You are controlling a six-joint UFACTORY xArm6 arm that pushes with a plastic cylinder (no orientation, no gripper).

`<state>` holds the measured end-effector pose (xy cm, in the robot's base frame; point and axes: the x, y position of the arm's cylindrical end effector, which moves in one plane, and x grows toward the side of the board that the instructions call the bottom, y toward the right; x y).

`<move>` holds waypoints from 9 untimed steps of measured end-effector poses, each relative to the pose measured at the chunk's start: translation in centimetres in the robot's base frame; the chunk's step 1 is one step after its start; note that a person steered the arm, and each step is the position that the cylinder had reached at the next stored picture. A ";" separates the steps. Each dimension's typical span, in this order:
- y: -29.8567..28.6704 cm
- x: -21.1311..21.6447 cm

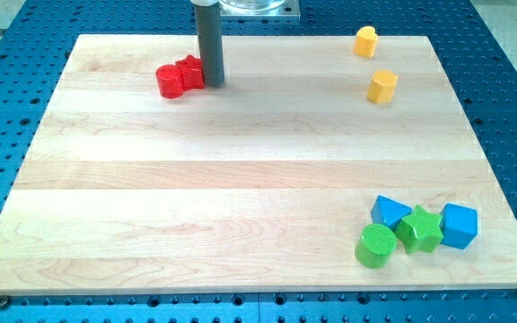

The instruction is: Slightly move the red blocks to the top left corner of the board

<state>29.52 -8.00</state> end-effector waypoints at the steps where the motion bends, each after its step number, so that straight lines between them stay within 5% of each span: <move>1: -6.0 -1.2; 2: -9.8 -3.1; 3: -4.6 -0.3; 4: -6.9 6.0; 5: -13.0 5.9; 6: -12.2 2.5; 8: -8.3 3.7; 9: -8.9 0.8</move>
<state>30.31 -16.91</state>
